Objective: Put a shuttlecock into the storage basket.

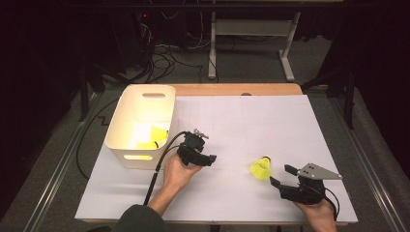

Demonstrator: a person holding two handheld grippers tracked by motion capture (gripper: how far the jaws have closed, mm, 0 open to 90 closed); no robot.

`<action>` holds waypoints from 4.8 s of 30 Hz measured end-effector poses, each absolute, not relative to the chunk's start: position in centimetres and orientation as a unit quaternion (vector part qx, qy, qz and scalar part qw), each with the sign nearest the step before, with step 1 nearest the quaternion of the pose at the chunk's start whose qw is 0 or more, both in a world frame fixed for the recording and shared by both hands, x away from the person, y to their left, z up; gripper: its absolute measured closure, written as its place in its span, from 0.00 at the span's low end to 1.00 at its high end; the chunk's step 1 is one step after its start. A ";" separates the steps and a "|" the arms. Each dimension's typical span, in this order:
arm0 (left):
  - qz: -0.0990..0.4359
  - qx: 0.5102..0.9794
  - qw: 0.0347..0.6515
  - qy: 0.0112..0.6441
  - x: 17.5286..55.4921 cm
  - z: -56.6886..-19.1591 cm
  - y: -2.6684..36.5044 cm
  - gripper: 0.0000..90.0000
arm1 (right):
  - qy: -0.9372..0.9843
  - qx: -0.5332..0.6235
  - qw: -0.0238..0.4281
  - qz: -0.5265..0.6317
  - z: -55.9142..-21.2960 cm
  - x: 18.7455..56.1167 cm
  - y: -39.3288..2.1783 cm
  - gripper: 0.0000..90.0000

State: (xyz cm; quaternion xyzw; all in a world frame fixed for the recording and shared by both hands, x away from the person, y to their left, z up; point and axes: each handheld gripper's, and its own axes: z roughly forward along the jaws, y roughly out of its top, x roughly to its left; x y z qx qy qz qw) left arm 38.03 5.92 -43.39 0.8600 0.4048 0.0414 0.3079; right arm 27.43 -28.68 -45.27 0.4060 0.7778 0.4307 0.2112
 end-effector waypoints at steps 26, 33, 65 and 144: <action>0.049 0.868 0.298 0.394 37.7 -43.3 6.0 0.42 | 0.793 0.438 0.208 0.369 -45.5 29.9 -25.7 0.54; 0.052 0.869 0.296 0.393 37.7 -43.3 6.0 0.42 | 0.793 0.449 0.209 0.355 -45.4 30.2 -25.7 0.66; 0.043 0.876 0.296 0.379 37.8 -43.6 6.0 0.44 | 0.802 0.458 0.163 0.347 -44.9 31.4 -25.6 1.00; 0.017 0.890 0.303 0.339 36.4 -42.8 5.2 0.42 | 0.829 0.410 0.141 0.353 -44.0 34.6 -18.2 1.00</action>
